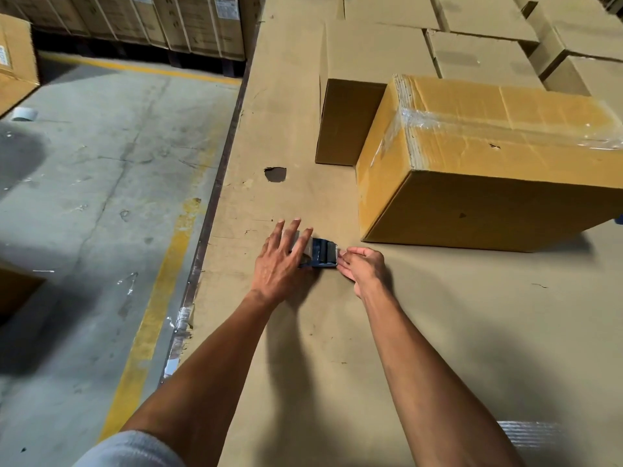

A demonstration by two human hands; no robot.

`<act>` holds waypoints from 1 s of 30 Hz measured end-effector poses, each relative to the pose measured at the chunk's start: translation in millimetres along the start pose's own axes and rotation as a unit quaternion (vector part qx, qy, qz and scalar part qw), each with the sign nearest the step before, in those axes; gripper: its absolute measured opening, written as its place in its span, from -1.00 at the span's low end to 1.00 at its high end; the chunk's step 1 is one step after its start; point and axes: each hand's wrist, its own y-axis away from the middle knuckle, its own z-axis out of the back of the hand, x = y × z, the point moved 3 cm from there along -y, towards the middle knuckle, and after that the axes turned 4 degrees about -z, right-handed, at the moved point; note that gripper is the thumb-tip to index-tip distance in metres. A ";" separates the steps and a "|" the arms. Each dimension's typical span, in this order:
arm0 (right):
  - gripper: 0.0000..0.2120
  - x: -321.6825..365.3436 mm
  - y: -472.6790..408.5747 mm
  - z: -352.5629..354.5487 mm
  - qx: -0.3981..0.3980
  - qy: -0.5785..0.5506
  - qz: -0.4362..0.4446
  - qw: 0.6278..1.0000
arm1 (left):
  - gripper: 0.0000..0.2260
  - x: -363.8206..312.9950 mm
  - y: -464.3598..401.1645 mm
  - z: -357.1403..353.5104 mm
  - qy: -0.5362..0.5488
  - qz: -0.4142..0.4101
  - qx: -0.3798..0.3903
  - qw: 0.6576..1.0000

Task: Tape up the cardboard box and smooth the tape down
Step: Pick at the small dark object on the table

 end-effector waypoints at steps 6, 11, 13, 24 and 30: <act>-0.87 27.3 -28.8 -48.9 -0.008 0.039 0.035 0.999 | -0.16 22.7 -44.2 17.5 -0.010 0.004 -0.003 1.000; -0.80 53.1 -58.8 -77.1 0.024 0.031 0.018 0.999 | -0.16 48.2 -86.0 26.5 -0.024 -0.017 -0.007 1.000; -0.87 65.7 -67.8 -84.5 0.040 0.014 0.003 0.999 | -0.16 55.9 -103.9 29.7 -0.033 -0.022 -0.002 0.999; -0.71 106.1 -95.5 -97.8 0.027 -0.022 0.000 0.999 | -0.19 73.9 -163.2 33.3 -0.057 -0.032 -0.008 0.998; -0.73 100.8 -80.1 -99.2 -0.022 0.065 0.067 0.995 | -0.25 60.5 -157.4 39.7 -0.077 -0.011 -0.029 0.997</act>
